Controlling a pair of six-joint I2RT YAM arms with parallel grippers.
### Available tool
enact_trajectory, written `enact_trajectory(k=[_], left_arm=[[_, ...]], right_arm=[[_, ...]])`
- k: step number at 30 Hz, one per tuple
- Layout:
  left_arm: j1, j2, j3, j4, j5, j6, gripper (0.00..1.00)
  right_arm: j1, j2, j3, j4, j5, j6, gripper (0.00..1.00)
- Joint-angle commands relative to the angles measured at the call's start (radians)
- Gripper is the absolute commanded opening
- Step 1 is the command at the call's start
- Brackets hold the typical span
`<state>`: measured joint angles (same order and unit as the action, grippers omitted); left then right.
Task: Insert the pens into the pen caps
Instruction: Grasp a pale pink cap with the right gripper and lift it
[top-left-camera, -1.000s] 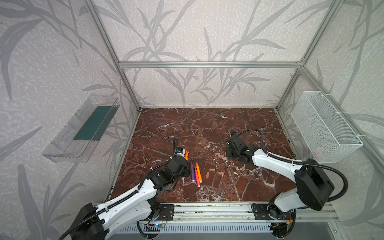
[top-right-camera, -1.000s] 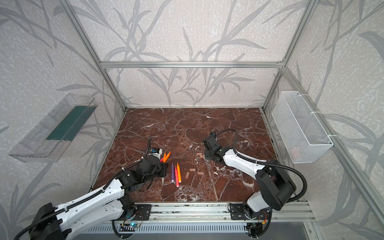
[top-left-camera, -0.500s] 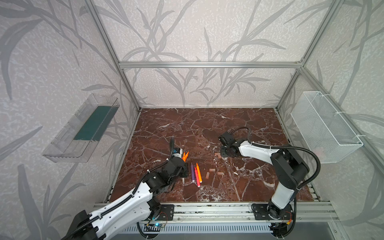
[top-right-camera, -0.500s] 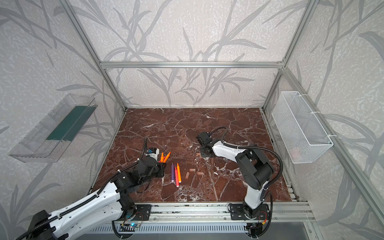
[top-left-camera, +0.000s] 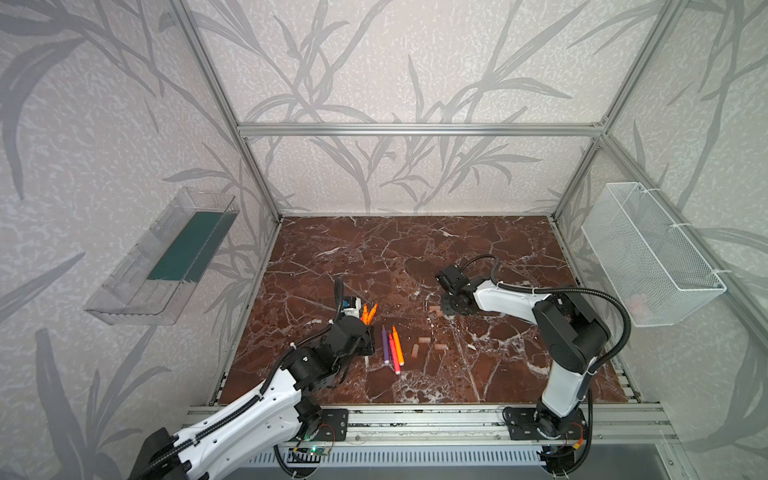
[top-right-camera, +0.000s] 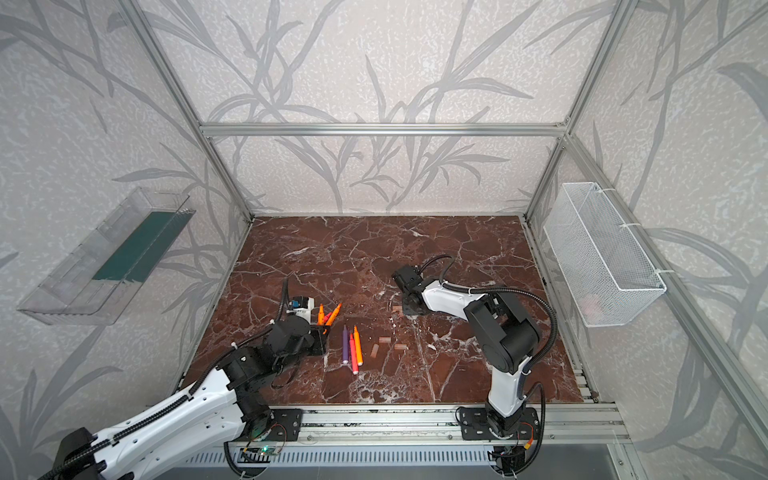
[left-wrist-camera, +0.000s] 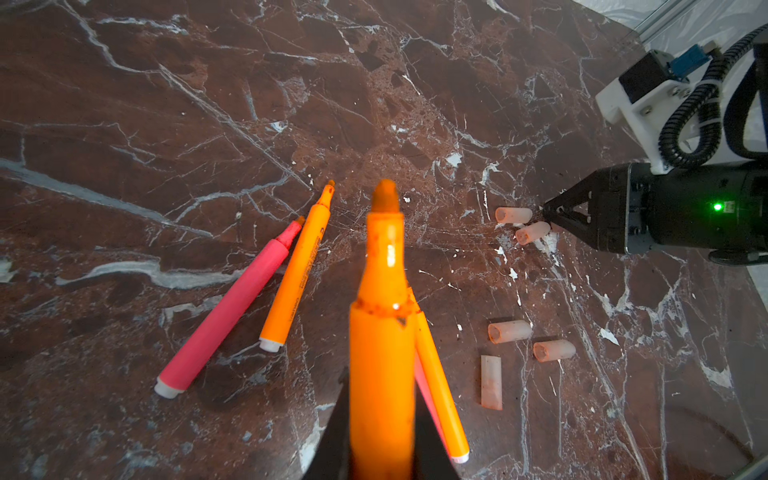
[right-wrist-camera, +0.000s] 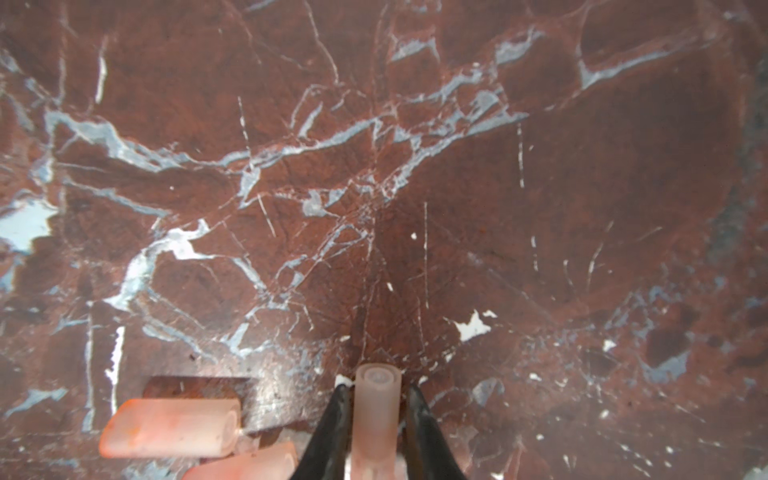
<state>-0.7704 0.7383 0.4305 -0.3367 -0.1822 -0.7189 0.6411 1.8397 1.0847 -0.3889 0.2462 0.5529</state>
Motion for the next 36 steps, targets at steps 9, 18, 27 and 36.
enact_trajectory(k=[9, 18, 27, 36], left_arm=[[0.003, -0.035, -0.021, -0.01, 0.009, 0.006, 0.0], [0.003, -0.05, -0.058, 0.135, 0.152, 0.064, 0.0], [0.002, 0.06, -0.007, 0.201, 0.176, 0.092, 0.0], [0.0, 0.205, 0.055, 0.352, 0.352, 0.085, 0.0]], right_arm=[[-0.008, 0.046, -0.011, 0.001, 0.013, 0.019, 0.16], [-0.01, -0.052, -0.058, 0.032, 0.017, 0.038, 0.09], [-0.011, -0.269, -0.128, 0.073, 0.002, 0.062, 0.05], [-0.011, -0.625, -0.306, 0.258, -0.112, 0.099, 0.03]])
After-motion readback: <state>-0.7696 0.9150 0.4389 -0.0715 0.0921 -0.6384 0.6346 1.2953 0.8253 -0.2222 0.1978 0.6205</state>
